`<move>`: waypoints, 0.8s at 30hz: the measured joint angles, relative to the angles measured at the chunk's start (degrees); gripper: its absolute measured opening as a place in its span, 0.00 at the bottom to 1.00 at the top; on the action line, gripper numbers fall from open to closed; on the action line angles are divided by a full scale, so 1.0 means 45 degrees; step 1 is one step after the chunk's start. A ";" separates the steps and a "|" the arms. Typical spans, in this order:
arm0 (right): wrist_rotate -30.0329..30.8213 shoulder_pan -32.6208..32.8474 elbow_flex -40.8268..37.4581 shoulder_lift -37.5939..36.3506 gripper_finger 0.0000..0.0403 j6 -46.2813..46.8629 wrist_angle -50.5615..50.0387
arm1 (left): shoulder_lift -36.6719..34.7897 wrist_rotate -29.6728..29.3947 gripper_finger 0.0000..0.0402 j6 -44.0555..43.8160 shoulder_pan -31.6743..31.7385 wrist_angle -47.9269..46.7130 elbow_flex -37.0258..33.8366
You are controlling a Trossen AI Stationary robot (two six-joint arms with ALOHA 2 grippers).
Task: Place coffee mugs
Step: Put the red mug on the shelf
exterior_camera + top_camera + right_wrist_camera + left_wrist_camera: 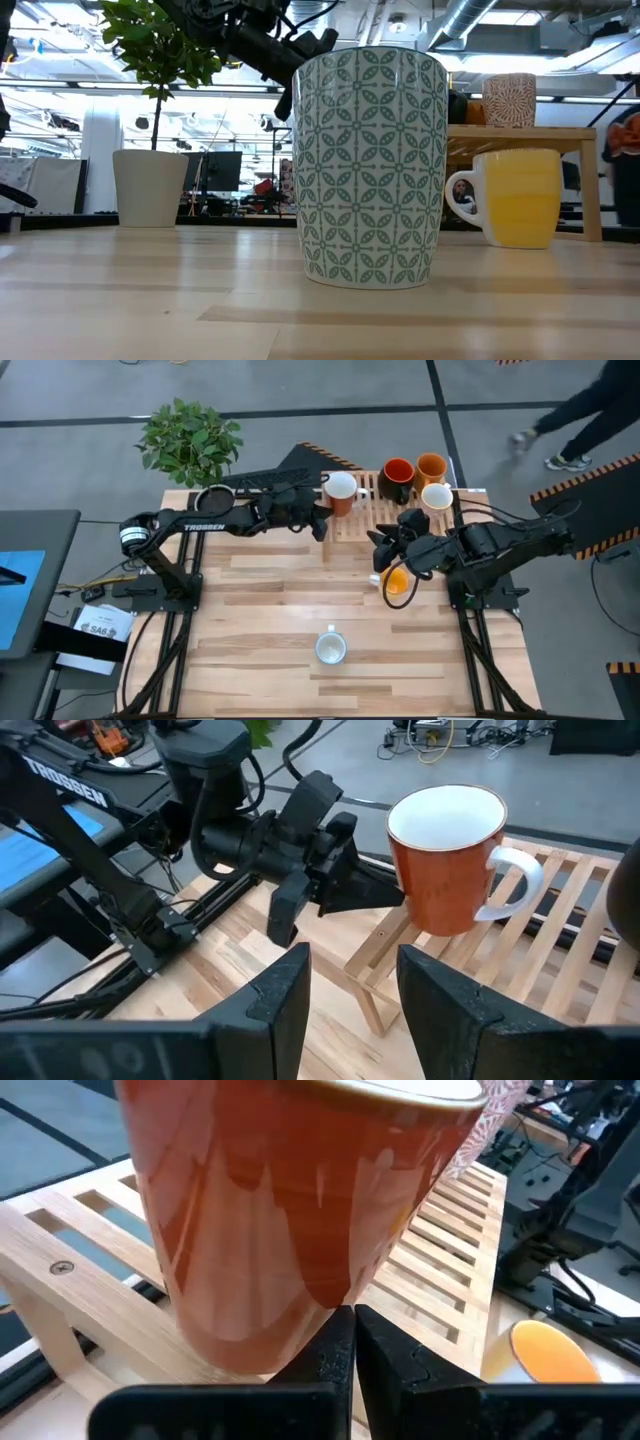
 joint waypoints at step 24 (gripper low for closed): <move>-0.0230 -0.0040 0.0000 0.0000 0.44 0.0006 0.0134 | -0.0320 -0.0330 0.00 -0.0170 0.1228 -0.0111 -0.0033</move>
